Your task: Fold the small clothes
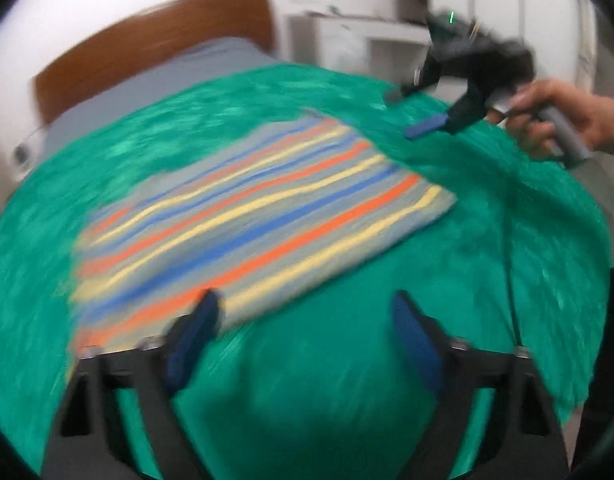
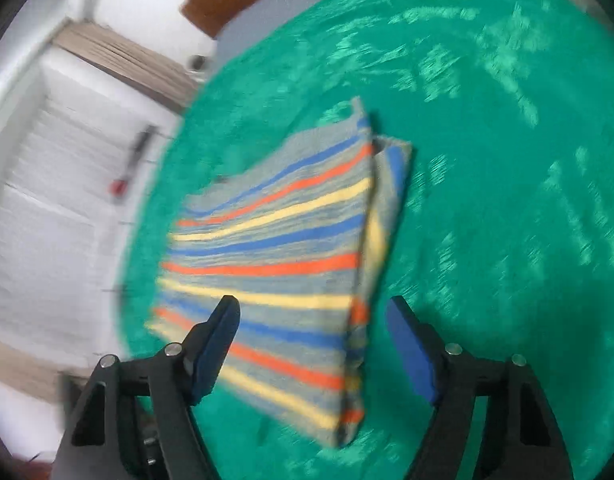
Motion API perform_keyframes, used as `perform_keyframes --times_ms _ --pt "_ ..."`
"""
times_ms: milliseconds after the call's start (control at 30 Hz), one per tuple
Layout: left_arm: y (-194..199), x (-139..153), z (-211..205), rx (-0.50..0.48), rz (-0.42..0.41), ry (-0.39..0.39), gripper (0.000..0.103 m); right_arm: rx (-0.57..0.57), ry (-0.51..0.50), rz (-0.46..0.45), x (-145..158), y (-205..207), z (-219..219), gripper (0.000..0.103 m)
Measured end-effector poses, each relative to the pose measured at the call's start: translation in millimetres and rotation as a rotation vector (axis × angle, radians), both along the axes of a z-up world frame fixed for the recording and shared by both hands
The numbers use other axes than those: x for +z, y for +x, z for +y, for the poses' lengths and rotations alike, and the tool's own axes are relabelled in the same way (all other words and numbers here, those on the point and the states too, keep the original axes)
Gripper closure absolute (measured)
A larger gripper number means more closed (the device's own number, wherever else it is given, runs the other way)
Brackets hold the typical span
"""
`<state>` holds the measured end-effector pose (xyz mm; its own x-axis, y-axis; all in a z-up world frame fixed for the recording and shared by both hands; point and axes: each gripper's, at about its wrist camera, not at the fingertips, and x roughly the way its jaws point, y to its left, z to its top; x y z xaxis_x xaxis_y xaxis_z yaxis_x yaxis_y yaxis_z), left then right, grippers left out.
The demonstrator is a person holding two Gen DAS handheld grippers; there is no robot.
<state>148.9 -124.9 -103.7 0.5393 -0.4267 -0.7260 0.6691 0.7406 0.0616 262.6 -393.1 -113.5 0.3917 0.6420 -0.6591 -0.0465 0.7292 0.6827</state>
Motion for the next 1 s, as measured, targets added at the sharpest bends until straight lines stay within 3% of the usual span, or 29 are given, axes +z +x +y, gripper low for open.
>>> perform_keyframes --times_ms 67,100,167,267,300,333,367,433,500,533,567,600,800,900,1000 --pt "17.7 -11.0 -41.6 -0.045 0.027 0.033 0.025 0.055 0.145 -0.040 4.3 -13.8 -13.7 0.027" --pt "26.0 -18.9 -67.5 -0.075 0.043 0.052 0.025 0.073 0.163 -0.062 8.7 -21.1 -21.4 0.027" --pt "30.3 -30.3 -99.3 -0.113 0.042 0.096 0.025 0.064 0.127 -0.082 12.6 -26.8 -33.9 0.027" --pt "21.8 -43.3 -140.2 -0.152 -0.055 0.183 0.026 -0.018 0.137 -0.040 -1.8 -13.3 -53.0 0.027" --pt "19.7 -44.2 -146.1 -0.146 -0.086 0.189 0.042 -0.043 0.131 -0.030 -8.5 -3.5 -55.4 0.027" --pt "19.3 -44.2 -147.7 -0.139 -0.093 0.186 0.078 -0.053 0.124 -0.026 -13.9 5.2 -55.0 0.027" --pt "20.7 -43.8 -146.6 -0.118 -0.097 0.187 0.090 -0.056 0.123 -0.013 -21.6 19.6 -53.9 0.027" --pt "25.5 -39.3 -139.9 -0.082 -0.078 0.132 0.093 -0.063 0.119 0.005 -33.3 44.2 -47.4 0.030" --pt "30.8 -29.8 -125.4 -0.060 -0.042 0.045 0.093 -0.091 0.092 0.046 -49.9 68.3 -36.4 0.037" --pt "31.6 -24.2 -119.6 -0.052 -0.035 0.009 0.094 -0.103 0.089 0.060 -53.3 73.2 -33.7 0.048" --pt "30.2 -15.8 -107.8 -0.036 -0.033 -0.035 0.094 -0.121 0.091 0.068 -57.6 80.0 -28.2 0.073" --pt "30.5 -10.2 -100.7 -0.024 -0.032 -0.061 0.094 -0.128 0.082 0.065 -56.0 82.9 -23.6 0.088" --pt "34.0 30.6 3.1 0.169 0.038 -0.312 0.094 -0.059 0.101 -0.081 10.9 84.5 32.9 0.091" --pt "37.3 35.3 64.1 0.289 0.083 -0.393 0.094 0.022 0.096 -0.121 43.3 95.7 92.1 0.092" --pt "43.1 26.8 119.4 0.413 0.125 -0.427 0.094 0.115 0.053 -0.139 53.6 112.8 166.0 0.092"
